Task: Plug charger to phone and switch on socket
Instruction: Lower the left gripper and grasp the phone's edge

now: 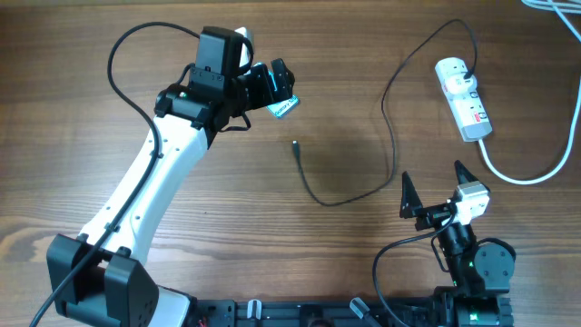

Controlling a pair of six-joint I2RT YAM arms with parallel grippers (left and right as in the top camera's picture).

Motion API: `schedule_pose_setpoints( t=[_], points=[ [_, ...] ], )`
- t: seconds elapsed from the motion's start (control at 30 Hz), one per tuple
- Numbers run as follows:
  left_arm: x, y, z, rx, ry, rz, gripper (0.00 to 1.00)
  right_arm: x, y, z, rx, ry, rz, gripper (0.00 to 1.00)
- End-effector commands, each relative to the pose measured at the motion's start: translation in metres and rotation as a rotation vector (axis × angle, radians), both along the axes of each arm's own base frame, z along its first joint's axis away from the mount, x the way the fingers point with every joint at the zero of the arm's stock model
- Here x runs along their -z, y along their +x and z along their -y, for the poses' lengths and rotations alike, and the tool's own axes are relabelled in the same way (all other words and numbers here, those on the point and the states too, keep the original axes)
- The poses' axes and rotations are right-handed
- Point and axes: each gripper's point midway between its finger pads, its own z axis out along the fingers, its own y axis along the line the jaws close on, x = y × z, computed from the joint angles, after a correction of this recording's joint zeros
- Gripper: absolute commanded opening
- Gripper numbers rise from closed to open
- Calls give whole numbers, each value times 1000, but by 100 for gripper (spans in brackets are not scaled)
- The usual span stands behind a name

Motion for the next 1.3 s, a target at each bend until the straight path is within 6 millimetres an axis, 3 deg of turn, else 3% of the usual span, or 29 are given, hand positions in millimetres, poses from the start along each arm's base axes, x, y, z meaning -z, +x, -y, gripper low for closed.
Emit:
schedule_pose_setpoints(
  t=[0.0,0.07,0.23,0.43,0.53,0.63,0.73,0.83,1.07,1.27],
  points=[
    [-15,6,8,-43,-41,27,100,-1,0,3,16,10,5,100],
    [-11,12,-7,-230,-13,15,100,-2,0,3,16,10,6,100],
    [-3,31,-16,-400,-14,-36,99,-1,0,3,16,10,5,100],
    [31,75,-9,-432,86,-200,99,-1,0,3,16,10,5,100],
    [63,95,-14,-459,125,-270,99,-1,0,3,16,10,5,100],
    [107,98,-21,-469,168,-345,99,-2,0,3,16,10,6,100],
    [147,95,-13,-444,167,-425,99,-1,0,3,16,10,5,100],
    [173,91,-10,-481,149,-490,99,-1,0,3,16,10,6,100],
    [196,89,-2,-523,83,-563,99,-1,0,3,16,10,5,100],
    [190,89,-13,-527,117,-570,98,-2,0,3,16,10,6,100]
  ],
)
